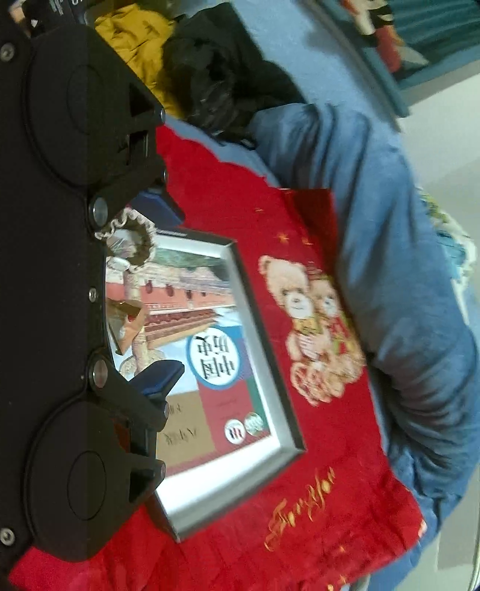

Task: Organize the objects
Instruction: 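Open left tool to drop rope ring into box while right tool releases packet, then move both tools back toward the pile of items beside the box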

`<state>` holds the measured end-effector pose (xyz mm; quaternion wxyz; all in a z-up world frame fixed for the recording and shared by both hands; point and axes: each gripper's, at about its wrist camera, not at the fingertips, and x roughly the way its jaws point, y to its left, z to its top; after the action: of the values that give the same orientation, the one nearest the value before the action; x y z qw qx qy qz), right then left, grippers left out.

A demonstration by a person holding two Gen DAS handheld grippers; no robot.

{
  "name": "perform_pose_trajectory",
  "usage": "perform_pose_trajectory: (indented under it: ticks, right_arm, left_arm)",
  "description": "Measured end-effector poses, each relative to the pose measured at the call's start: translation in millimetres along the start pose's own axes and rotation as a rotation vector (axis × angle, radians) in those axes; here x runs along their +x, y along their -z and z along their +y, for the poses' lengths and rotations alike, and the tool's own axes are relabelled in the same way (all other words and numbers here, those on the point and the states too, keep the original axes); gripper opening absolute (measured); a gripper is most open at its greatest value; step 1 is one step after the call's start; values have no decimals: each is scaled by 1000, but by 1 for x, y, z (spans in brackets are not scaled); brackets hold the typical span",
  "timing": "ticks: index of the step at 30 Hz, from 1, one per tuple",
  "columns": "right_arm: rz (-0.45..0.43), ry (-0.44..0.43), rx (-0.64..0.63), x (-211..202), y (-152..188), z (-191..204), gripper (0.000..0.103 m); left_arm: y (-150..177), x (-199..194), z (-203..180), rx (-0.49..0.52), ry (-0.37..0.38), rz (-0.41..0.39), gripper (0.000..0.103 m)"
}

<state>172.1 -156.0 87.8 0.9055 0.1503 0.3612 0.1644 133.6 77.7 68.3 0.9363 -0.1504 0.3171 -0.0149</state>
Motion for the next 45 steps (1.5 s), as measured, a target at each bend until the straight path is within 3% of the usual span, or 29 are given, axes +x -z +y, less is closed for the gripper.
perform_pose_trajectory:
  ticks: [6,10,14,17,19,22,24,30,33,36,41,45]
  right_arm:
    - [-74,40,28,-49,10,-1,81]
    - [-135,28,148,-78,35,-10,81]
    - [-140,-14,173,-89,67,-11,81]
    - [-159,10,187,-84,81,-18,81]
    - [-171,0,194,-79,90,-26,81]
    - [-186,44,209,-72,107,-41,81]
    - [-187,80,228,-67,123,-48,82]
    - [-125,47,246,-40,146,-50,82]
    - [-84,-2,238,-28,148,-43,82]
    - [-66,9,159,-20,148,-34,82]
    - [-54,-18,165,-16,143,-41,82]
    - [-58,-23,165,-15,143,-43,82]
  left_arm:
    - [-5,-33,-19,49,87,-98,86]
    - [1,-44,-31,98,111,-124,86]
    - [17,-43,-43,206,50,-139,86]
    - [50,-46,-42,279,0,-188,86]
    - [78,-50,-34,268,-21,-222,86]
    - [105,-43,-26,207,-45,-124,86]
    - [111,-37,-25,177,-10,-85,86]
    - [128,-24,-34,281,2,-78,80]
    - [129,-16,-29,247,-3,-51,77]
    - [128,-11,-24,213,17,-32,75]
    - [131,-13,-32,329,1,-61,75]
    - [131,-12,-34,319,7,-54,75]
